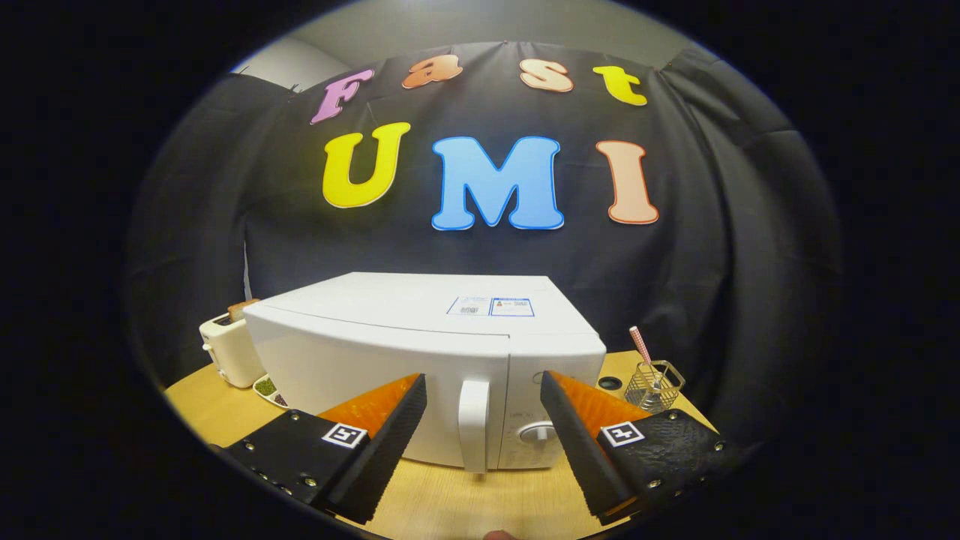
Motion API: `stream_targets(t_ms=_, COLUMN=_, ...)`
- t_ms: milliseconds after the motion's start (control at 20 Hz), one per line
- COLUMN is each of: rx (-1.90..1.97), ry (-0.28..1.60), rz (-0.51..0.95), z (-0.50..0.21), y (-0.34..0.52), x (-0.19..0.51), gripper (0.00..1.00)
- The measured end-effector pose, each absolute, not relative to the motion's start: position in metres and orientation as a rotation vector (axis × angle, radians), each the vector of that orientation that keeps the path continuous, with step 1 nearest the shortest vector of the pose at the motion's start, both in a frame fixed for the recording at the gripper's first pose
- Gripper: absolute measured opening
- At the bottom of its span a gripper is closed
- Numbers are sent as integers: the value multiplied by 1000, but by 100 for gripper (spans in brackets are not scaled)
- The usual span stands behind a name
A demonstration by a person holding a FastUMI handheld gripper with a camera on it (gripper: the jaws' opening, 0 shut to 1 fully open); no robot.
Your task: Open the microwave, put the food inside, and close the microwave door.
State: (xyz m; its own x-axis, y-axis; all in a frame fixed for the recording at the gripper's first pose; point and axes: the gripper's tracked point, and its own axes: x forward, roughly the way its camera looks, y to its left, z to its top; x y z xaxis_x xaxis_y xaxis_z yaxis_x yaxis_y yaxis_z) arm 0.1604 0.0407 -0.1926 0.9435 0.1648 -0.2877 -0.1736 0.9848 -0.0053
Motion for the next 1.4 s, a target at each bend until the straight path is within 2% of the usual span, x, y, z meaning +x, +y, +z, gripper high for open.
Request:
stream_targets(t_ms=500, rx=-53, ry=405, rz=129, z=-250, y=39, x=174, gripper=96)
stream_targets(t_ms=550, rx=-59, ry=405, rz=125, z=-252, y=39, x=174, gripper=86)
stream_targets(t_ms=650, rx=-52, ry=418, rz=124, z=-255, y=40, x=174, gripper=77)
stream_targets(t_ms=750, rx=-39, ry=440, rz=138, z=-260, y=46, x=172, gripper=60)
stream_targets(t_ms=950, rx=-50, ry=452, rz=127, z=-261, y=52, x=171, gripper=32)
stream_targets(t_ms=1050, rx=-8, ry=469, rz=122, z=-259, y=50, x=169, gripper=26)
stream_targets(t_ms=1100, rx=-2, ry=471, rz=127, z=-259, y=53, x=169, gripper=15)
stream_targets(t_ms=1150, rx=-12, ry=471, rz=129, z=-259, y=54, x=170, gripper=10)
stream_targets(t_ms=1400, rx=-71, ry=507, rz=156, z=-260, y=53, x=168, gripper=10)
